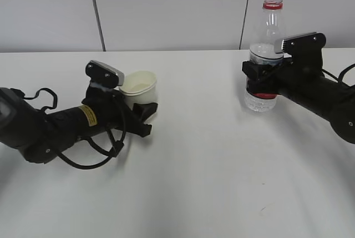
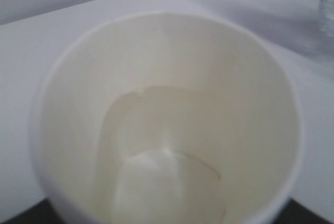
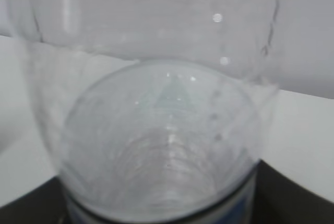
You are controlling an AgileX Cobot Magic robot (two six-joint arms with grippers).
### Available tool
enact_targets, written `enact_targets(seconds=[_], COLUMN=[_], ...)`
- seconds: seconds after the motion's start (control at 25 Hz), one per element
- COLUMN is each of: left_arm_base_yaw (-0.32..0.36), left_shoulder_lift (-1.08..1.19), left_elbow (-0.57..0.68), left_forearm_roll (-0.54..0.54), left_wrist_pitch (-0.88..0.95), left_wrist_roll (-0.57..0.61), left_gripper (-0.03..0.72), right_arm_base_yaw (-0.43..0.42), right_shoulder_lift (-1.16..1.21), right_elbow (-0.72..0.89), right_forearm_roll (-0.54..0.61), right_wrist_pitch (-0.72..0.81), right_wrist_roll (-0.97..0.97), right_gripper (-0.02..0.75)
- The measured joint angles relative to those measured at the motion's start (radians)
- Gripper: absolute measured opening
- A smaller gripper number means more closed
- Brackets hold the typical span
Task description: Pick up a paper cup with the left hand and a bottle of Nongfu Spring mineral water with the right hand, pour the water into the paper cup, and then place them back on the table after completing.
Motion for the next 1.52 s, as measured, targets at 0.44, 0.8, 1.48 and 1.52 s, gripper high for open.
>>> enact_targets(seconds=[0.44, 0.8, 1.48, 1.52], left_arm_base_yaw=[0.178, 0.245, 0.258, 0.258], left_shoulder_lift=[0.000, 0.006, 0.077, 0.077], left_elbow=[0.000, 0.000, -0.002, -0.002], left_forearm_roll=[-0.002, -0.025, -0.098, -0.099], left_wrist_pitch=[-0.009, -0.027, -0.107, -0.107], left_wrist_roll=[0.048, 0.076, 0.105, 0.105], left_gripper=[0.368, 0.368, 0.368, 0.368], right_arm_base_yaw=[0.000, 0.000, 0.000, 0.000], right_shoulder_lift=[0.000, 0.000, 0.000, 0.000], right_elbow=[0.000, 0.000, 0.000, 0.000], right_forearm_roll=[0.013, 0.013, -0.011, -0.011], right_wrist_pitch=[-0.083, -0.083, -0.083, -0.083], right_wrist_roll=[0.002, 0.002, 0.002, 0.002], right_gripper=[0.405, 0.404, 0.403, 0.403])
